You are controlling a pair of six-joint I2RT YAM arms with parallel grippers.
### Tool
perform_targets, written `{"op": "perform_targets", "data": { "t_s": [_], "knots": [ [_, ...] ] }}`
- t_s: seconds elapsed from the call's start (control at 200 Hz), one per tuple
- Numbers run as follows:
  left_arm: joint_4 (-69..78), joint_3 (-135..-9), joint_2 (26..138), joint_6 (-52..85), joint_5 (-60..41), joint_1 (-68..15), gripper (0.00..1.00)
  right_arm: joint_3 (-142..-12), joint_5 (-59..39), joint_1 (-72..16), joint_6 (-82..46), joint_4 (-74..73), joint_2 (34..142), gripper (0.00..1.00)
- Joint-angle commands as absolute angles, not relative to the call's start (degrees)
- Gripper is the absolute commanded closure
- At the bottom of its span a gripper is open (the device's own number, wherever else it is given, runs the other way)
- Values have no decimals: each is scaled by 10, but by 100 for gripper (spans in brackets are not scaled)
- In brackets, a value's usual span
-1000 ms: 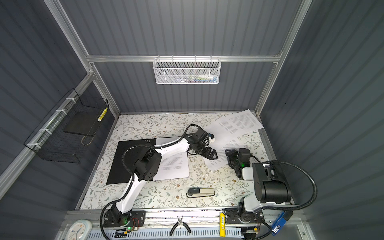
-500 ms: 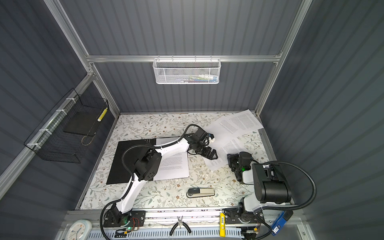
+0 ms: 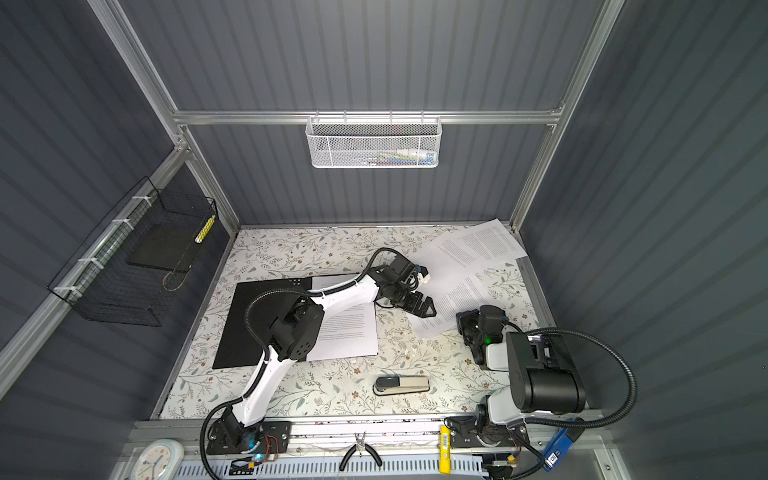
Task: Put the files into the folder
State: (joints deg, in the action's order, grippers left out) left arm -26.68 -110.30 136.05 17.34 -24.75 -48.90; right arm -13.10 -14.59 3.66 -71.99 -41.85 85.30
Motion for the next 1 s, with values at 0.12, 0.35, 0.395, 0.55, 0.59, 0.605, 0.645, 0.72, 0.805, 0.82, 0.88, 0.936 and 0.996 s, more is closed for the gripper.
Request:
{"op": "perform_targets", "data": {
  "t_s": [0.12, 0.35, 0.395, 0.55, 0.59, 0.605, 0.645, 0.72, 0.805, 0.82, 0.88, 0.936, 0.996],
  "knots": [
    [-232, -1119, 1285, 208, -314, -488, 0, -151, -129, 38, -656, -282, 729, 100],
    [-77, -972, 1092, 221, -249, -486, 0, -272, -73, 31, -503, 28, 496, 100],
    [-62, -943, 1057, 211, -225, -485, 0, -302, -62, 30, -474, 76, 472, 100],
    [-93, -895, 961, 159, -88, -477, 0, -391, -60, 22, -402, 163, 454, 100],
    [-94, -882, 938, 153, -62, -476, 0, -415, -65, 15, -389, 177, 464, 100],
    [-94, -876, 930, 149, -55, -475, 0, -423, -67, 12, -385, 182, 470, 100],
    [-88, -857, 908, 145, -43, -475, 0, -447, -69, 1, -373, 194, 487, 100],
    [-78, -827, 872, 149, -30, -474, 0, -490, -64, -31, -353, 209, 522, 100],
    [-74, -788, 841, 150, -36, -474, 0, -534, -52, -74, -333, 220, 561, 100],
    [-75, -782, 837, 151, -35, -474, 0, -542, -51, -82, -330, 219, 568, 100],
    [-81, -764, 816, 146, -29, -474, 0, -572, -52, -113, -318, 220, 596, 100],
    [-93, -748, 798, 138, -11, -474, 0, -602, -56, -140, -309, 237, 624, 100],
    [-119, -740, 780, 126, 14, -474, 0, -638, -73, -170, -297, 244, 666, 100]
  ]
}}
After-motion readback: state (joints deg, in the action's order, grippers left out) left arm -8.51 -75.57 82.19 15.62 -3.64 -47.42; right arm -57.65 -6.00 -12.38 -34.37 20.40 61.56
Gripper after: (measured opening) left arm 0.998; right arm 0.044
